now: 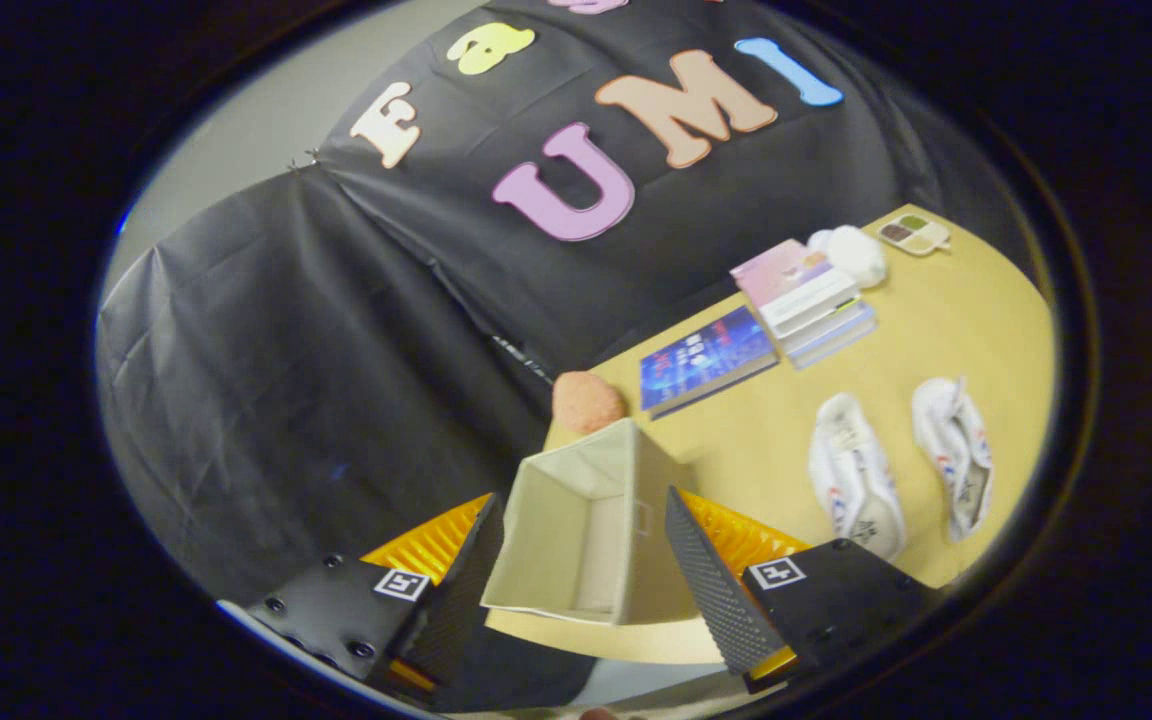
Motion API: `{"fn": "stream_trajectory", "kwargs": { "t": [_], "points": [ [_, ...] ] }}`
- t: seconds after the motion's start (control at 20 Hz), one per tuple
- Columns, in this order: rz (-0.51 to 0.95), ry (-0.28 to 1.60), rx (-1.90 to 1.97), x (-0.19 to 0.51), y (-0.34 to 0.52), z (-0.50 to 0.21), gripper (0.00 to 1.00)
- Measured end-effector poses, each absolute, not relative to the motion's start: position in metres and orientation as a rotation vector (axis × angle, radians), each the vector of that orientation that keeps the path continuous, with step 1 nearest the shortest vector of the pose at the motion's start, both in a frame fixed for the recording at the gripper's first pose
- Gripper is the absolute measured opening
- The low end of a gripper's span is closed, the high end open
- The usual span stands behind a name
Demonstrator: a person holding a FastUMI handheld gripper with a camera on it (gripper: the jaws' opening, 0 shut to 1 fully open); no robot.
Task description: Open the storage box then place both shoes into the box .Put the left shoe in first, then the right shoe, with the right side of both shoes facing outward in a uniform manner.
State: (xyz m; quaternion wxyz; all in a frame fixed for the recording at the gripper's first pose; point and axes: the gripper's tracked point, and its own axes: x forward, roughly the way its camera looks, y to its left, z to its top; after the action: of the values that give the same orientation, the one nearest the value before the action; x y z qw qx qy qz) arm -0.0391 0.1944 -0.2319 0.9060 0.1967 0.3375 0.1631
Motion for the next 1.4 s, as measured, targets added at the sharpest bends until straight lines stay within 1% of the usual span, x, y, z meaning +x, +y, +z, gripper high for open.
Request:
{"fn": "stream_trajectory", "kwargs": {
  "t": [0.25,0.45,0.6,0.75,1.2,1.4],
  "points": [
    [0.183,0.760,0.236,-0.046,0.108,-0.281,1.00],
    [0.125,0.844,0.102,-0.051,0.061,-0.323,1.00],
    [0.112,0.909,0.006,-0.051,0.043,-0.358,1.00],
    [0.112,0.932,-0.079,-0.039,0.026,-0.384,1.00],
    [0.118,0.971,-0.257,-0.002,-0.009,-0.432,0.99],
    [0.148,0.974,-0.266,0.013,-0.007,-0.447,0.90]
  ]
}}
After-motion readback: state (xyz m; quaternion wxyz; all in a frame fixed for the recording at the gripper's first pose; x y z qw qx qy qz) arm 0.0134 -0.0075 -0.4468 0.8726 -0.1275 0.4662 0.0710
